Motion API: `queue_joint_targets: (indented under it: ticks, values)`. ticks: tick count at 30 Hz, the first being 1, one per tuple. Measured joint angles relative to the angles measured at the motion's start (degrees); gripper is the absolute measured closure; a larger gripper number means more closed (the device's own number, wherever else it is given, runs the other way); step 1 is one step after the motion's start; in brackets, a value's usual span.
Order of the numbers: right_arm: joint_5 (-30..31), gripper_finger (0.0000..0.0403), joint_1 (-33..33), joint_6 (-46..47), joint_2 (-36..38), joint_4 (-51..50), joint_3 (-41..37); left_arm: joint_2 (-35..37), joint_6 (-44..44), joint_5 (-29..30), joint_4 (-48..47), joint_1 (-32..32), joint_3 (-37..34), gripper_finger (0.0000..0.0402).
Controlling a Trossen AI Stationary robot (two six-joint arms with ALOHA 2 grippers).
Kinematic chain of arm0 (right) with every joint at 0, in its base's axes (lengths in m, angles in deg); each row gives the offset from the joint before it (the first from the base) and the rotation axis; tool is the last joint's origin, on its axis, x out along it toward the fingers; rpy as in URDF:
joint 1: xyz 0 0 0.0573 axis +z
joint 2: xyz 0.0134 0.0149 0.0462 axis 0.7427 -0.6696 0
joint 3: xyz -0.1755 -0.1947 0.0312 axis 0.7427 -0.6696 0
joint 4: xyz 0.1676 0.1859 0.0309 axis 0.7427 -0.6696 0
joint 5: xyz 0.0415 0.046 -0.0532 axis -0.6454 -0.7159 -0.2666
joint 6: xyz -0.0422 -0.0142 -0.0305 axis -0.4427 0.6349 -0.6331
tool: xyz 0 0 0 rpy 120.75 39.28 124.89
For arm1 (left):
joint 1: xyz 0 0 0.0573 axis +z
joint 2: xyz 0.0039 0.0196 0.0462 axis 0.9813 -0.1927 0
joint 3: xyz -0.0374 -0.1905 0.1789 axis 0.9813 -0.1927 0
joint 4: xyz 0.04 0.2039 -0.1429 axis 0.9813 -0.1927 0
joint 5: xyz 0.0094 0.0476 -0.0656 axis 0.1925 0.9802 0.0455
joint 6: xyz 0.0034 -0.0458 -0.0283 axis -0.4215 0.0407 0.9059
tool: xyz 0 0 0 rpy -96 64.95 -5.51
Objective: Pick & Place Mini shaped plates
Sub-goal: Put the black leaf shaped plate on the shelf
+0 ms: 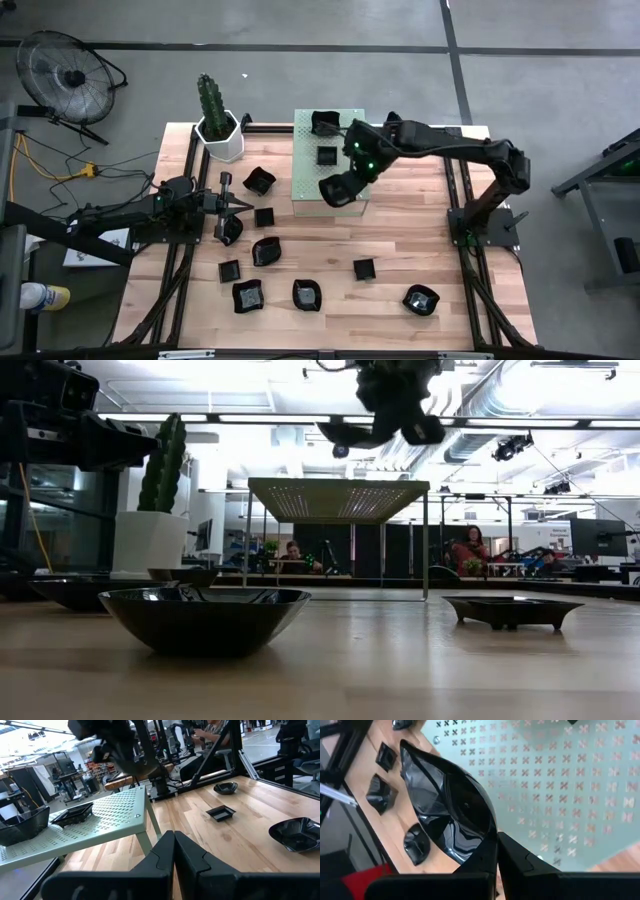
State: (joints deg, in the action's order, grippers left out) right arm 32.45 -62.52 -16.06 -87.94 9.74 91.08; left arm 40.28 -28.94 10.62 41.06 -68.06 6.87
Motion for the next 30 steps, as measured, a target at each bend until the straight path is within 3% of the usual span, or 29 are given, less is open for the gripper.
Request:
queue_joint_targets:
  ticks: [9, 26, 30]
  values:
    - [-3.6, 0.0402, -4.5, -6.8, -3.7, 0.0, -0.1, 0.0, 0.0, 0.0, 0.0, 0.0, 0.0, 0.0399]
    - [-3.3, 0.0401, -6.9, -4.7, -4.2, 1.1, -0.1, 0.0, 0.0, 0.0, 0.0, 0.0, 0.0, 0.0399]
    - [-1.6, 0.0401, -6.5, -0.3, -4.5, 1.8, -0.1, 0.0, 0.0, 0.0, 0.0, 0.0, 0.0, 0.0399]
